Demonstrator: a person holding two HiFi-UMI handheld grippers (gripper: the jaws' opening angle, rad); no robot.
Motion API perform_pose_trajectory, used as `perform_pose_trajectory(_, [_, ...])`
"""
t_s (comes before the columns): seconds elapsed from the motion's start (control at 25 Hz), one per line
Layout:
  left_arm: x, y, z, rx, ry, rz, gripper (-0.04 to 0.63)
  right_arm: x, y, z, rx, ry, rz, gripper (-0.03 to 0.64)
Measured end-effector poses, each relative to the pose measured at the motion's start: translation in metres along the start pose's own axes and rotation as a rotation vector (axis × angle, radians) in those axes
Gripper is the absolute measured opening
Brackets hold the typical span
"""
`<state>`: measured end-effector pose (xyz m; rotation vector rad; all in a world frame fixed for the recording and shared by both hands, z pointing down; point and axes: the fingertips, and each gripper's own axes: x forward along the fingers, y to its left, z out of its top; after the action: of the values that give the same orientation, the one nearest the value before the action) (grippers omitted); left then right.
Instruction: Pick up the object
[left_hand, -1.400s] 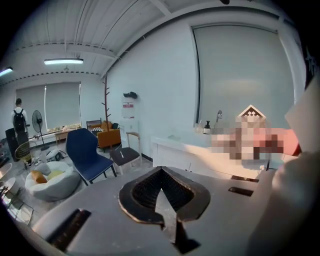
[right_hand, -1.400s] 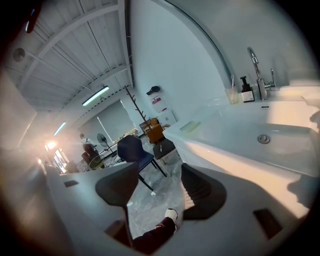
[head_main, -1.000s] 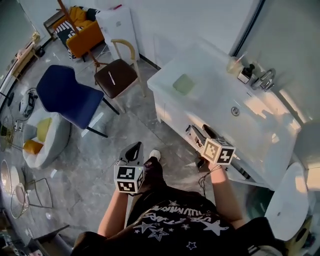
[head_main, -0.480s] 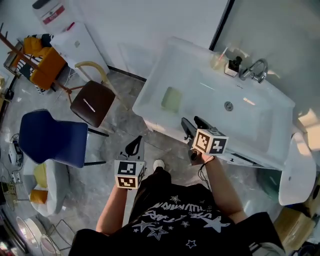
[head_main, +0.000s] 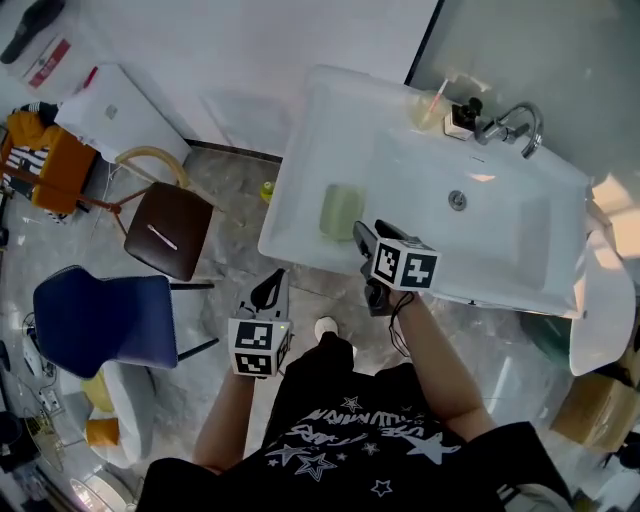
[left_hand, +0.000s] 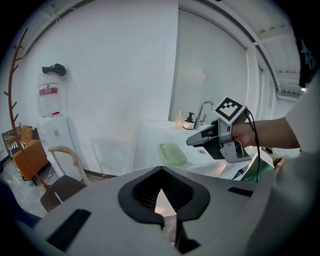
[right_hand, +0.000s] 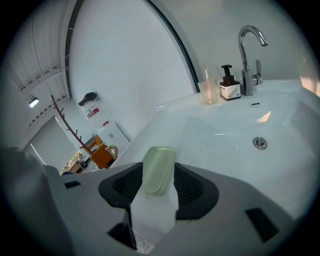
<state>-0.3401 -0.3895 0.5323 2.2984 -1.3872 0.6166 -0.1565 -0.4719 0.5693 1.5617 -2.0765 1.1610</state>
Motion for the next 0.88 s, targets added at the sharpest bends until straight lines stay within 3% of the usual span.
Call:
perform_pose_trajectory(0.32, [0.025,0.011,0.002,0.002,0.021,-0.040,0.015,0.034,-0.012,-0.005,0.035,0.100,-0.074,0.145])
perform_pose_trajectory(0.88, [0.041,0.017,-0.001,-0.022,0.053,-0.089,0.015,0.063,-0.023,-0.020,-0.086,0.265,-0.209,0.078])
